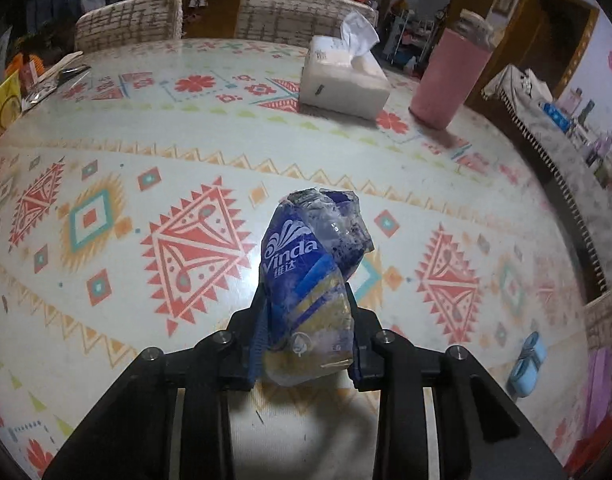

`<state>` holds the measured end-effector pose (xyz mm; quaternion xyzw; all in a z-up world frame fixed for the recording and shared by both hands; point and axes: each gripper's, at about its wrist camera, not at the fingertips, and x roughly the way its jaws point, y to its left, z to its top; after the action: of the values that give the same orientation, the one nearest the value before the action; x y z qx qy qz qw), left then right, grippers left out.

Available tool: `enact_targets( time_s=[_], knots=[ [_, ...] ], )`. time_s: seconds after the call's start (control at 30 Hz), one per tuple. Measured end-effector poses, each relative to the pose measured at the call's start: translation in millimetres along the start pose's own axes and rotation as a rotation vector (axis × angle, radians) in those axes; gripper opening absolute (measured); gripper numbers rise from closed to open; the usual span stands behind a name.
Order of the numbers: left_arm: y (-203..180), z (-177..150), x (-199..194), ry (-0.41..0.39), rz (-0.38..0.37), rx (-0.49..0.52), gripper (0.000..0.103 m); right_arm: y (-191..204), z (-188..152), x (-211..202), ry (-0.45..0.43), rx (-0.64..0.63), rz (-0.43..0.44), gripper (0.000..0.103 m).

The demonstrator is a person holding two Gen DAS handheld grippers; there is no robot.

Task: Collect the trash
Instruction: 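Carry the blue bag and red wrapper over the purple basket with both grippers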

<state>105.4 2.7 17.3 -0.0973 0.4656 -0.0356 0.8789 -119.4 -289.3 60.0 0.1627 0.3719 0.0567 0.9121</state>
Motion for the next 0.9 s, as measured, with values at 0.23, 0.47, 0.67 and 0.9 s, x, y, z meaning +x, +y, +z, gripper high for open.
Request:
enact_targets(
  time_s=[0.23,0.47,0.67,0.9],
  knots=[
    [-13,-6,-35,-0.118,0.040,0.042,0.031,-3,1,-14,-0.035,-0.002,-0.010,0.038],
    [-54,-25,-85,-0.232,0.015,0.157,0.031,-25,-3,-57,-0.107,0.023,-0.032,0.038],
    [-104,-66,-125,-0.245,0.017,0.310,0.031,-45,-6,-84,-0.160,0.048,-0.030,0.038],
    [-132,-113,-160,-0.212,-0.033,0.337,0.031,-57,-13,-86,-0.167,0.071,0.016,0.038]
  ],
)
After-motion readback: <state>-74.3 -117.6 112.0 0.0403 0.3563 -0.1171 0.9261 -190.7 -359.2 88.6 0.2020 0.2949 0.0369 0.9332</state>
